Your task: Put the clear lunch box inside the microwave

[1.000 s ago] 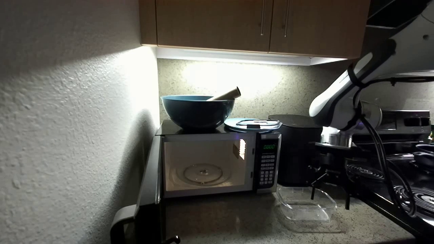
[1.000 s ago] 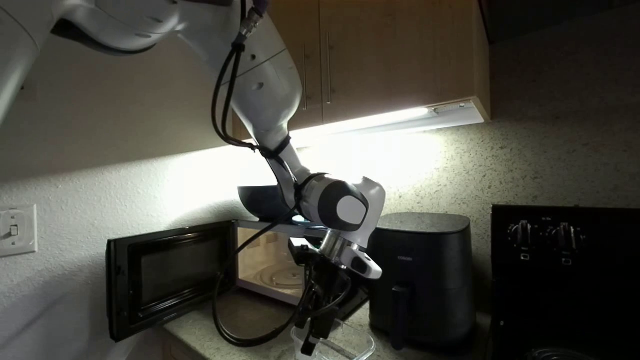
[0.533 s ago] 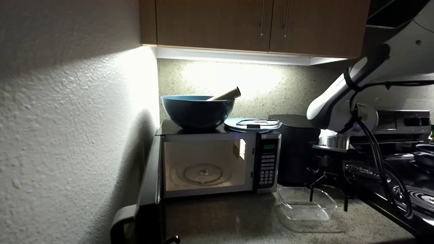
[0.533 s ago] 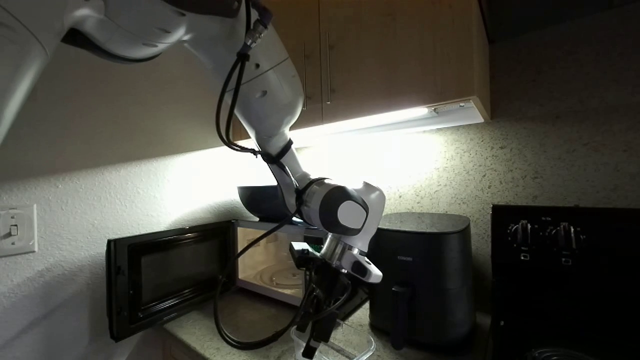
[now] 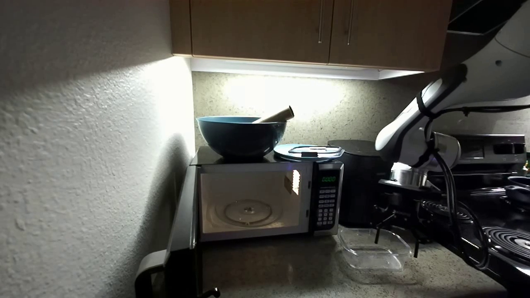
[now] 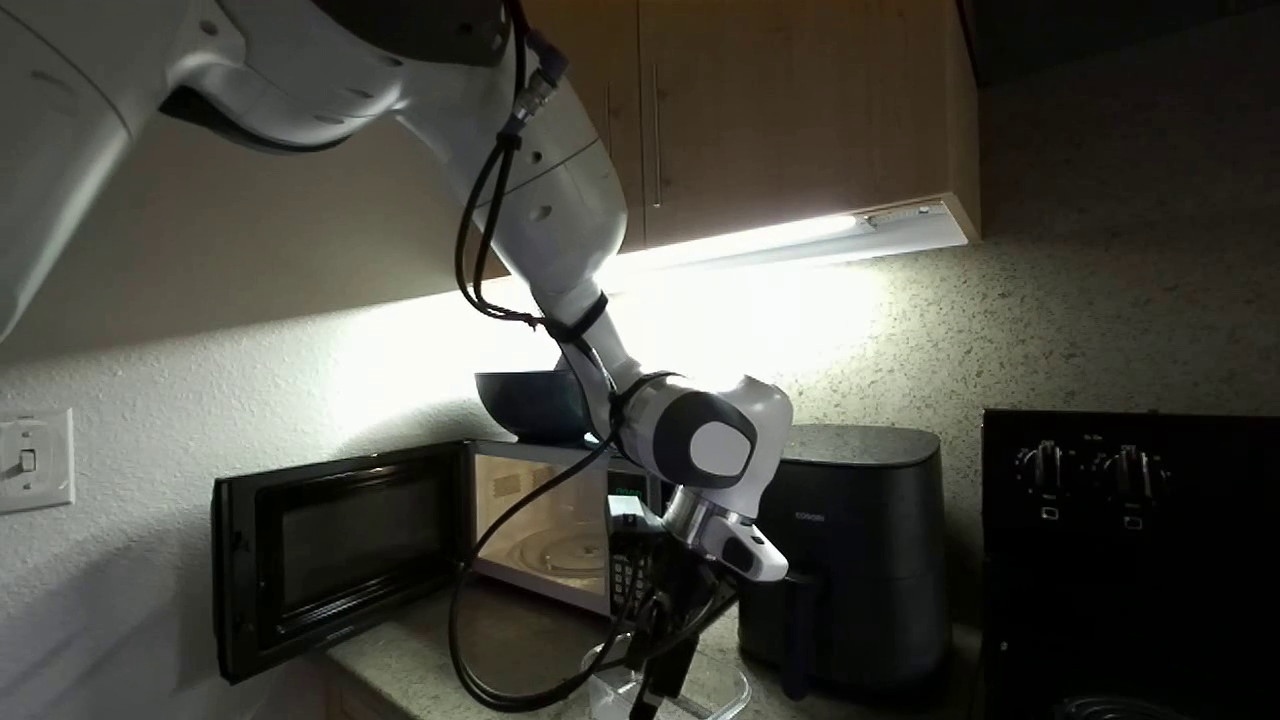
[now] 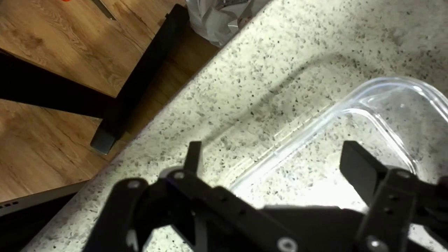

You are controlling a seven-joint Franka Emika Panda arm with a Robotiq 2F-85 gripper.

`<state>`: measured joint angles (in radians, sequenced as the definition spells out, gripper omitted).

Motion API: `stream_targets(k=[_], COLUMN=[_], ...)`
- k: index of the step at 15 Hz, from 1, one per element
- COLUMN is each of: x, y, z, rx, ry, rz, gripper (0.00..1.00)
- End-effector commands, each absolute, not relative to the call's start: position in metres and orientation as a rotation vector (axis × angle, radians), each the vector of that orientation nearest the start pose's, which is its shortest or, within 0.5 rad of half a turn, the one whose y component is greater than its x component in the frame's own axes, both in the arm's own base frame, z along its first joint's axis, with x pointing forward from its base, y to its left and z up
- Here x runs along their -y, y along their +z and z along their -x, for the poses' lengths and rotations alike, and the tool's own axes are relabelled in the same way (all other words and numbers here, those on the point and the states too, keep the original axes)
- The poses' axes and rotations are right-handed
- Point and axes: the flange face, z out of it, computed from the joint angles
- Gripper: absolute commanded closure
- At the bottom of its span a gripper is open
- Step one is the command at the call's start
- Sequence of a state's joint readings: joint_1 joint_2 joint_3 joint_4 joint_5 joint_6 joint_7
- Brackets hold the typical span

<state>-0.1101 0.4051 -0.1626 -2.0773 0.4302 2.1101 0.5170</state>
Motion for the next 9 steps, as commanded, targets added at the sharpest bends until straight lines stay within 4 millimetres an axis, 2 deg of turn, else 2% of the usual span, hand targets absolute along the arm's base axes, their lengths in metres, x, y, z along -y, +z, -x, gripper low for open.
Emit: stream_targets(k=[1, 5, 9], x=[0.139, 0.148, 0.152], y=[0.199, 0.186, 0.181], z=[-0.54, -0.544, -0.549], rx=[-1.557, -1.696, -1.778], ry=[0.518, 0.417, 0.304], rz=[2.394, 2.316, 2.271], gripper=[0.0, 0.0, 0.0])
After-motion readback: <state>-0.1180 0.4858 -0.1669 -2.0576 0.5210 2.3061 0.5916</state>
